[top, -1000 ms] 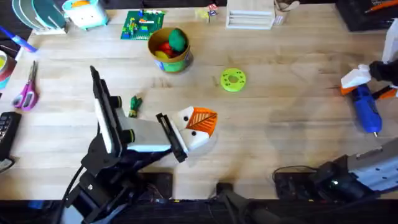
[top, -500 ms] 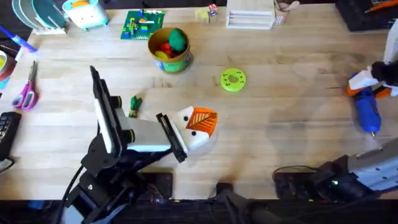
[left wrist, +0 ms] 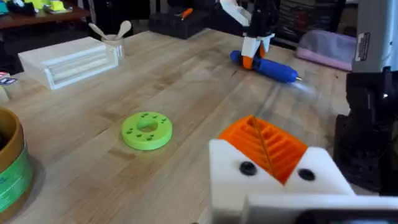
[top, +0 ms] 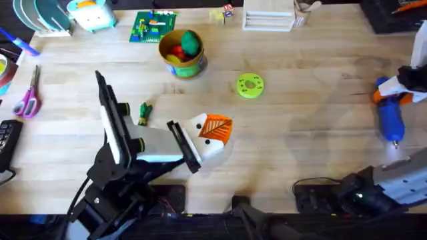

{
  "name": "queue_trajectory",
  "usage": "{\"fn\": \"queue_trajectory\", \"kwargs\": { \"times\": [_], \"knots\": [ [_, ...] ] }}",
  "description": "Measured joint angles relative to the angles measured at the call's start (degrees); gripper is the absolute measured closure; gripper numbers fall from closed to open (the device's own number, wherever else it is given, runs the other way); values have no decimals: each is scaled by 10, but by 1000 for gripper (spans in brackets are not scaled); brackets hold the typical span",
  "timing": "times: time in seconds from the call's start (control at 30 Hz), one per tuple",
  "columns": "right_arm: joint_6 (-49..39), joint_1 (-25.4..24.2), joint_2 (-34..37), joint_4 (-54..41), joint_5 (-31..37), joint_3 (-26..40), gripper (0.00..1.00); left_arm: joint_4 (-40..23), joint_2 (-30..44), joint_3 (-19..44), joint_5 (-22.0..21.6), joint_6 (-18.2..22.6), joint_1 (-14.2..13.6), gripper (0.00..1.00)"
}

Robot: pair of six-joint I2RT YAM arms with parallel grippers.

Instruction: Pick up the gripper from the table and insert it into the empty holder that is missing its gripper. Then pick up a screw, insert it into the mounting hole, and use the screwdriver to tighten it. Finally, clean up the table by picking up the vegetable and placing it into the bucket.

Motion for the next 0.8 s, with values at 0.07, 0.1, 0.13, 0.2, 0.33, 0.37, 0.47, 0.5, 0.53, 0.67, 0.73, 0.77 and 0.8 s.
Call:
{"fn": "queue_trajectory", "kwargs": {
  "times": [0.07, 0.1, 0.13, 0.2, 0.33, 0.37, 0.47, 0.5, 0.53, 0.67, 0.73, 0.77, 0.8],
  "knots": [
    [0, 0, 0, -1, -1, 0, 841, 0, 0, 0, -3, 0, 0, 993],
    [0, 0, 0, -2, -2, 0, 841, 0, 0, 0, -3, 0, 0, 993],
    [0, 0, 0, -2, -3, 0, 842, 0, 0, 0, -4, 0, 0, 993],
    [0, 1, 0, -4, -3, 1, 842, 0, 0, 0, -4, 0, 0, 993],
    [3, 7, 0, -24, -19, 8, 842, 0, 0, 0, -4, 0, 0, 993],
    [7, 9, -1, -30, -23, 11, 843, 0, 0, 0, -4, 0, 0, 993],
    [26, 13, -16, -33, -36, 22, 845, 0, 0, 0, -4, 0, 0, 993],
    [32, 14, -27, -34, -41, 26, 845, 0, 0, 0, -4, 0, 0, 993],
    [36, 14, -41, -35, -49, 31, 846, 0, 0, 0, -4, 0, 0, 993],
    [51, 14, -123, -35, -80, 44, 848, 0, 0, 0, -4, 0, 0, 993],
    [63, 14, -171, -32, -93, 48, 849, 0, 0, 0, -4, 0, 0, 993],
    [72, 14, -195, -30, -98, 50, 850, 0, 0, 0, -4, 0, 0, 993],
    [79, 14, -217, -28, -103, 50, 851, 0, 0, 0, -4, 0, 0, 993]
  ]
}}
